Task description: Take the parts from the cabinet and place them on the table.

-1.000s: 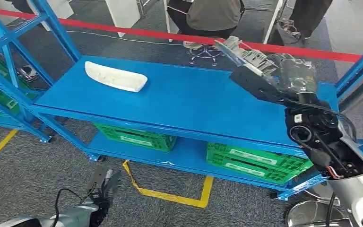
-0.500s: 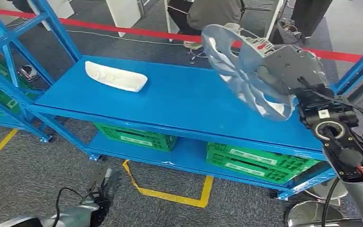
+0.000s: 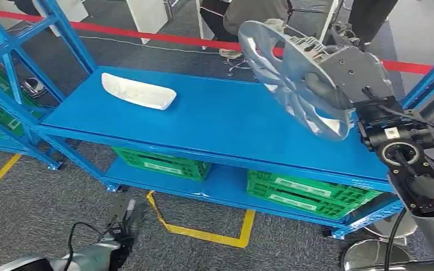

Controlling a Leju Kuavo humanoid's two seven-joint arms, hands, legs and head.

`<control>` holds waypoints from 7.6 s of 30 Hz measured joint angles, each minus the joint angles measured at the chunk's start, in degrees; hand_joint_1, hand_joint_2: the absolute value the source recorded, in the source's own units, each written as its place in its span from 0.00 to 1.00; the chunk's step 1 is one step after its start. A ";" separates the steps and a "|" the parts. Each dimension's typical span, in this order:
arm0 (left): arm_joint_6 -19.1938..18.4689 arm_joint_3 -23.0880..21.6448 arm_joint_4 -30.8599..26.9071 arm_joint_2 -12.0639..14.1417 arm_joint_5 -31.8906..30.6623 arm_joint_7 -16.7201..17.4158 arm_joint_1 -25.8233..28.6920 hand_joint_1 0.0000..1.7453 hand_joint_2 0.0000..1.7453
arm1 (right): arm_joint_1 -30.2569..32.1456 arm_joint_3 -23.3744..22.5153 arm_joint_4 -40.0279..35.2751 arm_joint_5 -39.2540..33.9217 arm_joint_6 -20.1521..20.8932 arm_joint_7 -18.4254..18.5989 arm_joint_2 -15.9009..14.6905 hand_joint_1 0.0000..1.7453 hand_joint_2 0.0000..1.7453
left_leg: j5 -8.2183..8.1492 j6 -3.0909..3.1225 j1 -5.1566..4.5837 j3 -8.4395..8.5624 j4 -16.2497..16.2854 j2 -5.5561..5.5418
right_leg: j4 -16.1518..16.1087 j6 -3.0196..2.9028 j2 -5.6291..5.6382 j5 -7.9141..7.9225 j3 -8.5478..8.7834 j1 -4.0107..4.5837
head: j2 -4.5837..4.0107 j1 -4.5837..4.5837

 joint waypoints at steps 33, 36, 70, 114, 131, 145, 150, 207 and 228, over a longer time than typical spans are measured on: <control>0.37 0.00 0.02 -0.44 -1.07 -1.27 -1.12 0.00 0.00 | -1.12 3.87 -5.29 -22.82 10.97 -3.04 -1.73 1.00 1.00 | 0.00 0.00 0.00 -0.03 0.01 0.00 | 0.00 0.00 0.01 0.00 -0.02 0.00 | 0.00 0.00; 0.41 0.00 0.02 -0.42 -0.90 -1.27 -1.13 0.00 0.00 | -1.12 4.22 -5.75 -23.73 10.97 -3.17 -1.84 1.00 1.00 | 0.00 0.00 0.00 -0.03 0.01 0.00 | 0.00 0.00 0.01 0.00 -0.01 0.00 | 0.00 0.00; 0.46 0.00 0.02 -0.52 -0.55 -0.31 -1.39 0.00 0.00 | 3.91 6.23 -6.71 -36.69 20.17 -15.56 -1.73 1.00 1.00 | 0.00 0.00 0.00 -0.04 0.01 0.00 | 0.00 0.00 -0.01 0.00 0.00 0.01 | 0.00 0.00; 0.94 0.00 0.44 0.04 -0.87 -1.53 -0.49 0.00 0.00 | 26.63 1.81 -17.84 -17.64 16.63 -19.98 -4.61 1.00 1.00 | -0.31 0.44 -0.03 -0.39 0.59 -0.02 | -0.03 0.11 -0.04 -0.02 -0.07 -0.26 | 0.00 -0.02; 0.96 0.00 0.44 -0.72 -1.03 -1.42 -0.81 0.00 0.00 | 28.10 1.53 -17.96 -15.74 15.67 -19.89 -4.61 1.00 1.00 | -1.01 1.16 0.85 1.19 -0.06 -2.50 | 2.31 1.80 0.36 2.45 -3.07 -0.92 | 0.00 0.61; 0.96 0.00 0.46 -0.74 -1.18 -1.35 -0.67 0.00 0.00 | 28.84 1.22 -18.14 -15.43 15.54 -19.80 -4.61 1.00 1.00 | -1.80 0.14 0.26 -8.49 12.23 0.44 | 0.60 -1.86 -3.76 -0.20 -0.49 0.74 | 0.00 -1.16; 0.96 0.00 0.46 -0.66 -1.18 -1.35 -1.15 0.00 0.00 | 28.93 1.14 -18.14 -15.41 15.47 -19.82 -4.61 1.00 1.00 | 1.44 1.62 -1.62 -3.74 1.58 4.02 | 0.45 -0.94 -6.41 -1.17 0.32 1.44 | 0.00 -1.03; 1.05 0.00 0.52 -0.61 -1.66 -0.20 0.58 0.00 0.00 | 33.89 -2.56 -21.03 -12.92 16.74 -19.87 -5.73 1.00 1.00 | 1.69 -0.21 -0.14 -5.76 5.55 1.58 | -0.98 -1.96 -5.54 0.14 0.88 0.74 | 0.00 -1.55; 0.37 0.00 0.52 -0.48 -1.95 1.12 1.28 0.00 0.00 | 34.50 -3.06 -22.27 -12.17 17.27 -20.00 -5.73 1.00 1.00 | 2.81 1.14 -0.59 -3.60 0.54 -10.31 | -0.68 -1.31 2.35 0.69 0.21 0.41 | 0.00 0.00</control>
